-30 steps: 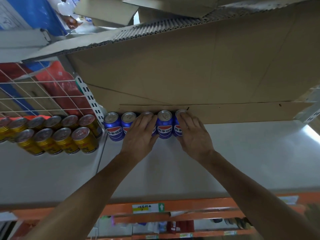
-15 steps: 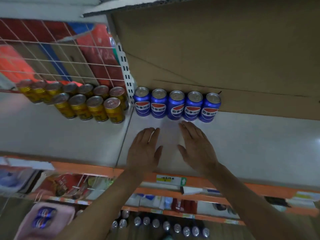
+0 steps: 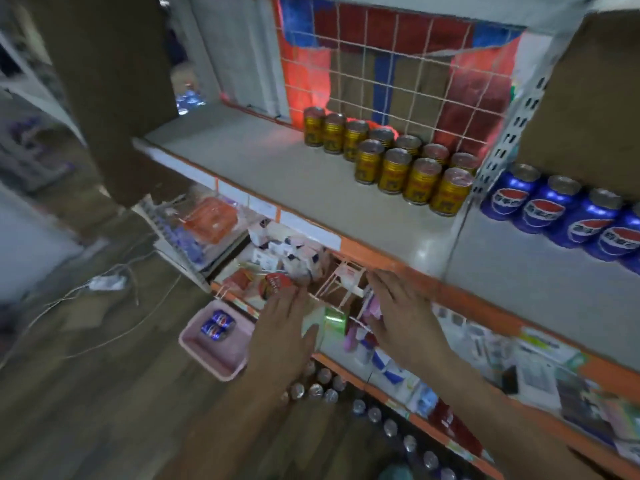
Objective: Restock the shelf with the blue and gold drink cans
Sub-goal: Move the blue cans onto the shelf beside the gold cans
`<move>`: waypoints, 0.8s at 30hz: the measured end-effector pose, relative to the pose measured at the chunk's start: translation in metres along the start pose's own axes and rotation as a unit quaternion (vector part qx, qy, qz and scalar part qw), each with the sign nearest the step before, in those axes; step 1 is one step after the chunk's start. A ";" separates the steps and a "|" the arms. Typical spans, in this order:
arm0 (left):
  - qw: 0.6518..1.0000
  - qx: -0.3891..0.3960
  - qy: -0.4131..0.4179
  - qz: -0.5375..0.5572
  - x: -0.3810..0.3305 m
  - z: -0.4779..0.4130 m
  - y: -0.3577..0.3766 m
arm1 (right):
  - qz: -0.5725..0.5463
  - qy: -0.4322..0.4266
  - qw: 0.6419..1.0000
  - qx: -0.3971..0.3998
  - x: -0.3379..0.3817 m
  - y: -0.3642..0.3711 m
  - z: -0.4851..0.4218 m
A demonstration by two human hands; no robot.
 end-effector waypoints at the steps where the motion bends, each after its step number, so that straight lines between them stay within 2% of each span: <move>1: 1.000 0.014 -0.023 0.002 0.023 0.013 -0.005 | -0.004 -0.014 1.000 0.005 0.026 0.008 -0.004; 4: 0.995 0.055 -0.085 0.025 0.082 0.055 -0.022 | -0.035 -0.051 0.998 0.021 0.095 0.037 -0.016; 8: 0.989 0.027 -0.135 0.043 0.145 0.104 -0.055 | -0.075 -0.096 0.990 0.075 0.183 0.066 -0.029; 11: 0.984 0.027 -0.173 0.026 0.188 0.131 -0.070 | -0.079 -0.123 0.986 0.083 0.229 0.083 -0.038; 15: 0.979 0.026 -0.199 0.018 0.232 0.153 -0.072 | -0.086 -0.165 0.973 0.134 0.272 0.112 -0.054; 18: 0.975 0.058 -0.215 -0.002 0.261 0.156 -0.069 | -0.093 -0.183 0.970 0.134 0.294 0.132 -0.072; 24: 0.973 0.103 -0.208 -0.002 0.317 0.124 -0.066 | -0.112 -0.160 0.966 0.171 0.328 0.181 -0.124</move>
Point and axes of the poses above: each hand's wrist, its own z-axis away from the middle knuckle, its own y-axis out of the palm, x = y × z, the point moved 7 cm from there along -z, towards the middle knuckle
